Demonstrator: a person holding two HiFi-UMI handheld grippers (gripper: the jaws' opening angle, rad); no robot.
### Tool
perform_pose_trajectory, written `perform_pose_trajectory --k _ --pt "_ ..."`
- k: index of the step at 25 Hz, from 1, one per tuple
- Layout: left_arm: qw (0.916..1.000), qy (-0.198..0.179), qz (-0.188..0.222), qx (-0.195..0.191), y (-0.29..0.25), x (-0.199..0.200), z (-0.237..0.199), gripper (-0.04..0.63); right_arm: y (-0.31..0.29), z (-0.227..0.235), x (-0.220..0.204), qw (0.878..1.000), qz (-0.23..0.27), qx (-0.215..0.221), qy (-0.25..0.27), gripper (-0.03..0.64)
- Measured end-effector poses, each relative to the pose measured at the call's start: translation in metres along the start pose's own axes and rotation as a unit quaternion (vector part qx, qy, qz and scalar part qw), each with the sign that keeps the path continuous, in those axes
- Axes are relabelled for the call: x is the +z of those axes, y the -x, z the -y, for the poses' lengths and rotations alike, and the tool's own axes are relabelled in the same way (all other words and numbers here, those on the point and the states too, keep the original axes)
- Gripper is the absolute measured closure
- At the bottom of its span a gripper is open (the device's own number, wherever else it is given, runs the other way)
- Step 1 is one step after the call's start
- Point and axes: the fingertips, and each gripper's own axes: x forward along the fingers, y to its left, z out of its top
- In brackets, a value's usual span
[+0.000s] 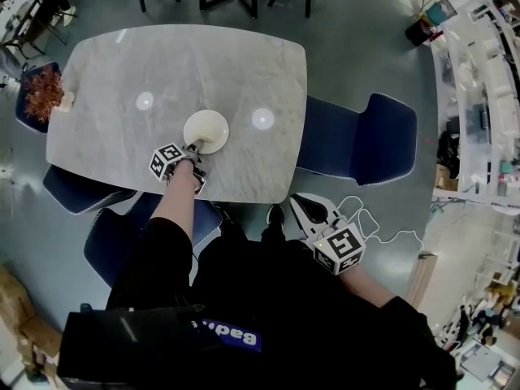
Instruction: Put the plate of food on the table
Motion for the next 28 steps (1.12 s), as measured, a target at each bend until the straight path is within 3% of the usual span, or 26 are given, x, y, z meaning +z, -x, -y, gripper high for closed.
perform_pose_trajectory --k 4,11,14,17,22,25,28 --pt "0.9994 0.009 -0.029 0.02 0.003 -0.004 -0.001 0.479 0.005 0.01 -0.002 1.0 0.004 -0.003 -0.004 0.606" --pt "0.999 0.031 -0.03 0.016 0.016 -0.012 -0.014 0.479 0.012 0.012 -0.007 1.0 0.011 0.01 -0.009 0.606" --pt "0.9994 0.026 -0.022 0.0 0.022 -0.015 -0.01 0.479 0.014 0.013 -0.006 1.0 0.012 0.022 0.0 0.606" --pt "0.9989 0.013 0.007 -0.044 0.034 -0.02 0.005 0.48 0.016 0.012 -0.005 0.999 0.013 0.035 0.014 0.606" --pt "0.9892 -0.081 0.021 -0.12 0.069 -0.044 0.047 0.483 0.012 -0.001 0.005 0.997 0.021 0.054 0.042 0.606" --pt "0.9747 -0.146 0.003 -0.169 0.098 -0.072 0.075 0.542 0.011 -0.012 0.005 0.996 0.02 0.074 0.045 0.606" --pt "0.955 -0.222 -0.023 -0.195 0.13 -0.102 0.1 0.584 0.01 -0.017 0.005 0.994 0.026 0.085 0.057 0.606"
